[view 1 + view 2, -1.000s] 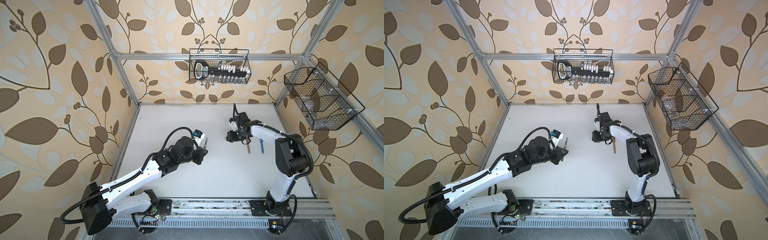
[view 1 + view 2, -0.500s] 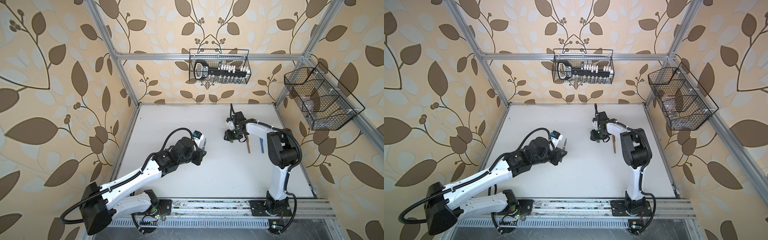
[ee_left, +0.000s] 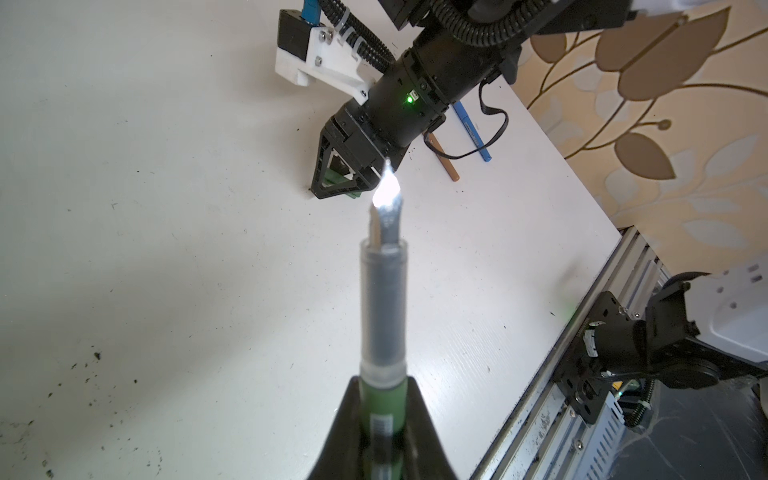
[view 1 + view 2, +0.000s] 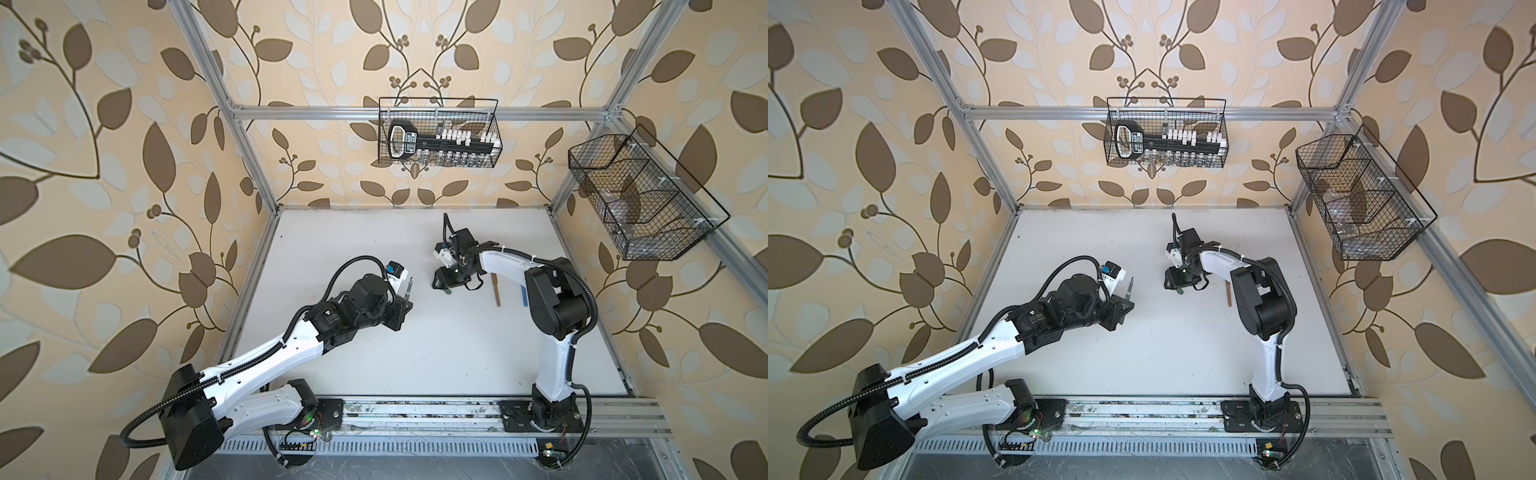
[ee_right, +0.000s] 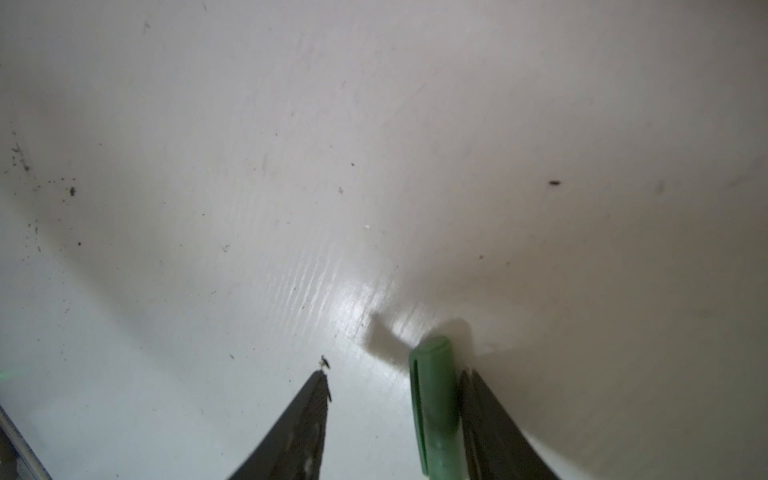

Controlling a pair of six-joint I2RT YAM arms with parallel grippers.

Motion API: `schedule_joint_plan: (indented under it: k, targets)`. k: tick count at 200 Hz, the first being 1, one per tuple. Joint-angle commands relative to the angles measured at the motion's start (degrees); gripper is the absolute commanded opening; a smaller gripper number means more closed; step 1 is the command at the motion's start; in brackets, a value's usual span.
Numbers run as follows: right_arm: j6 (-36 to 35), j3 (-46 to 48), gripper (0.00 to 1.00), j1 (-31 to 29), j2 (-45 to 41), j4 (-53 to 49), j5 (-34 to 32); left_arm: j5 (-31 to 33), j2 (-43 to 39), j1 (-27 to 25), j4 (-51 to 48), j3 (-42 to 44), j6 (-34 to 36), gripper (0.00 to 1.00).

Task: Insert the pens into the pen caps
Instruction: 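Lower the right gripper and grasp the green cap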

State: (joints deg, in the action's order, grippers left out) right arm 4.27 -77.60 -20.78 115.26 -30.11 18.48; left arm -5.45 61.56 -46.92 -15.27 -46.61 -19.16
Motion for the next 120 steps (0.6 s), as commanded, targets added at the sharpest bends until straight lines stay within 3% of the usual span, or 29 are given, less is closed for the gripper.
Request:
schedule_joint_plan:
  k: [1,44,120]
  targets:
    - [2.1,2.7,0.5,-0.1,-2.7,-1.1,-1.2,1.1,-1.4,-0.4,1.0,0.6,1.1,0.15]
    - [1.1,1.0,0.43,-3.0,-4.8,-6.3,-15.0,1.0,-1.9,-0.4,0.9,1.0,1.1,0.15]
    - [-1.8,-5.1,0.41,-4.2,0.4,-11.5,-17.9,1.2,-3.0,-0.5,0.6,1.6,0.8,0.15]
